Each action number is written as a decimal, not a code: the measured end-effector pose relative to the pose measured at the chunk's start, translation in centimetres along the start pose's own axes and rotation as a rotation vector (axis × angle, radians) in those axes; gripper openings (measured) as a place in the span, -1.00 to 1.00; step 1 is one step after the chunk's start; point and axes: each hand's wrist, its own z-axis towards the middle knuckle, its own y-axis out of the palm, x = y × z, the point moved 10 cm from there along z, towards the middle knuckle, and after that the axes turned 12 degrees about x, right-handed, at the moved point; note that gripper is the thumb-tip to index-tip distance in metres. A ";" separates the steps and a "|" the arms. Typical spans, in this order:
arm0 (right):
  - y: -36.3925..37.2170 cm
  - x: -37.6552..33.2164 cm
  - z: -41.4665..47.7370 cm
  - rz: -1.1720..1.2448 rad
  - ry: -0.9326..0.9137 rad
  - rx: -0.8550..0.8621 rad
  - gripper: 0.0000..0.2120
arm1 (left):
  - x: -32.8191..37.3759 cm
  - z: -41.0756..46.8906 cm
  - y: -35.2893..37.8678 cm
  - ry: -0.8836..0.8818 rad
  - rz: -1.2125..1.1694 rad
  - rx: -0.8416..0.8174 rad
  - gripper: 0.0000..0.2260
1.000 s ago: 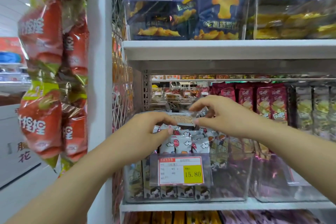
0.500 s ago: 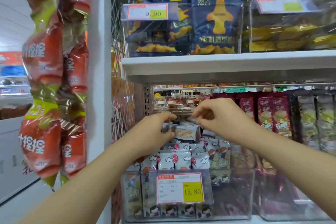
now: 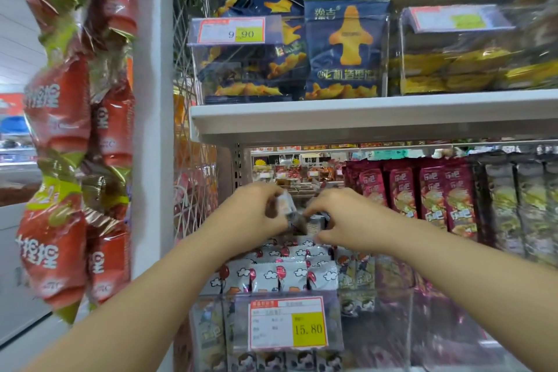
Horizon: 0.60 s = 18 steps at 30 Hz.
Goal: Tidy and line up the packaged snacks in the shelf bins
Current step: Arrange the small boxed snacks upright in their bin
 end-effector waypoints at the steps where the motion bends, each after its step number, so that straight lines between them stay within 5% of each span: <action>1: 0.0 0.1 0.1 -0.001 0.011 0.017 -0.74 | -0.4 -0.1 -1.0 -0.024 -0.021 0.061 -0.90; 3: -0.1 0.2 0.3 0.008 0.036 0.068 -0.95 | -1.0 -0.4 -2.6 -0.068 -0.055 0.153 -0.89; 6: -0.2 0.2 0.3 -0.001 0.052 0.127 -0.89 | -1.0 -1.2 -4.7 -0.074 -0.105 0.244 -0.93; 12: -3.9 1.2 -0.5 0.252 0.177 0.268 -0.87 | -1.3 -3.1 -5.8 -0.139 -0.265 0.248 -0.56; 15: -6.1 2.0 -1.4 0.431 0.225 0.312 -0.85 | -1.5 -3.6 -5.6 -0.162 -0.276 0.218 -0.68; 18: -5.0 1.4 -2.1 0.442 0.201 0.169 -0.78 | -1.7 -3.9 -4.9 -0.204 -0.293 0.188 -0.72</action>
